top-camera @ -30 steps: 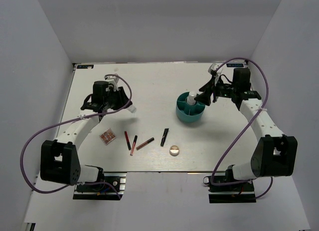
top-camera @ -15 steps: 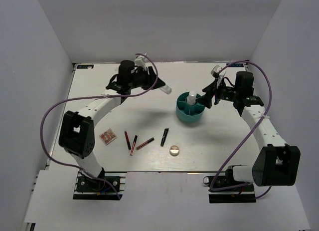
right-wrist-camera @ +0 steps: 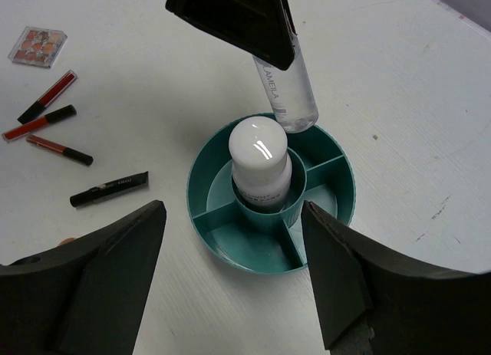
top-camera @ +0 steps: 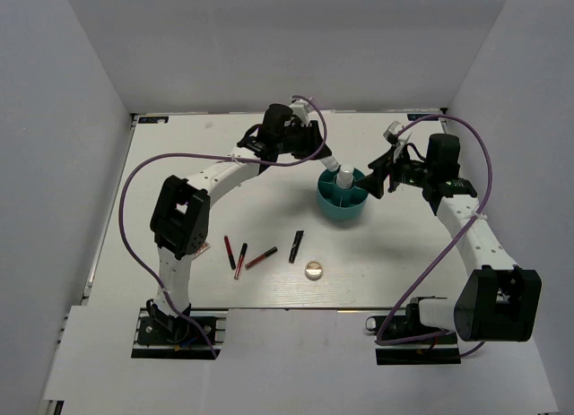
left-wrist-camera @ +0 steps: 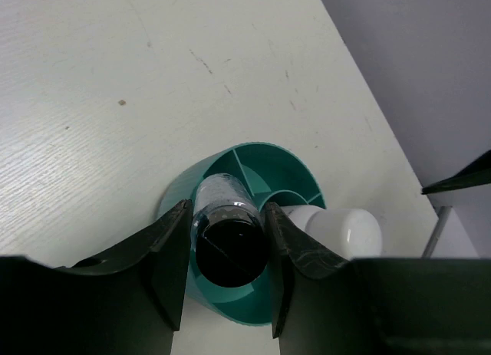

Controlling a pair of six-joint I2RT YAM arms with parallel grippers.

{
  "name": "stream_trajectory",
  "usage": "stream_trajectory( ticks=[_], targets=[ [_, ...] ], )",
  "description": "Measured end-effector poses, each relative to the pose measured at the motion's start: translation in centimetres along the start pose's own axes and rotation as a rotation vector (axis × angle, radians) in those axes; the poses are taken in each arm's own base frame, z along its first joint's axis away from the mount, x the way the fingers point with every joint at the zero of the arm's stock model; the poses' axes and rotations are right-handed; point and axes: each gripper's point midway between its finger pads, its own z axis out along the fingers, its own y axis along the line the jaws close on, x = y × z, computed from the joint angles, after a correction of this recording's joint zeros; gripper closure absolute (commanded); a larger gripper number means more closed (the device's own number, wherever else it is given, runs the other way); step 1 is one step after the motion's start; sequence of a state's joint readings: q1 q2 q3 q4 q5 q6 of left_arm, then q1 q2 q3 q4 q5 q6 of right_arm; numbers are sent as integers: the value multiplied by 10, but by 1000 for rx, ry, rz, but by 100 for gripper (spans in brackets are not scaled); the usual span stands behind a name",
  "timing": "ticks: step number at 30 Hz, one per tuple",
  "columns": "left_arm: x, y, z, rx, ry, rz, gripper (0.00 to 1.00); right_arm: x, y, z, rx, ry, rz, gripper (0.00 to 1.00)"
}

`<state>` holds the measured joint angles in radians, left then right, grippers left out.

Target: Organize the makeup

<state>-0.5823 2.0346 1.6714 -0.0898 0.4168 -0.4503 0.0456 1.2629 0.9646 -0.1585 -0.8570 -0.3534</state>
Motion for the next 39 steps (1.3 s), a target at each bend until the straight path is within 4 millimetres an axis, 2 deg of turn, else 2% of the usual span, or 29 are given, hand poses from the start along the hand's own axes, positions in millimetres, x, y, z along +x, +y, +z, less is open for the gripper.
stream_trajectory(
  ticks=[5, 18, 21, 22, 26, 32, 39],
  targets=[
    [7, 8, 7, -59, 21, 37, 81, -1, -2, -1, 8, -3, 4, 23],
    [27, 4, 9, -61, 73, 75, 80, 0, -5, -3, 16, -3, 7, 22],
    [29, 4, 9, -65, 81, 77, 68, 1, -4, -2, 16, -2, 8, 19],
    [30, 5, 9, -68, 86, 77, 55, 2, -4, -2, 14, -1, 9, 13],
    [35, 6, 8, -83, 100, 77, 35, 3, -3, -2, 7, -1, -1, 11],
    [36, 7, 9, -103, 101, 85, 31, 3, -1, -2, -7, -1, -19, 11],
    [24, 5, 6, -131, 74, 97, 31, 4, 5, -3, -44, -2, -51, 11]
  ],
)
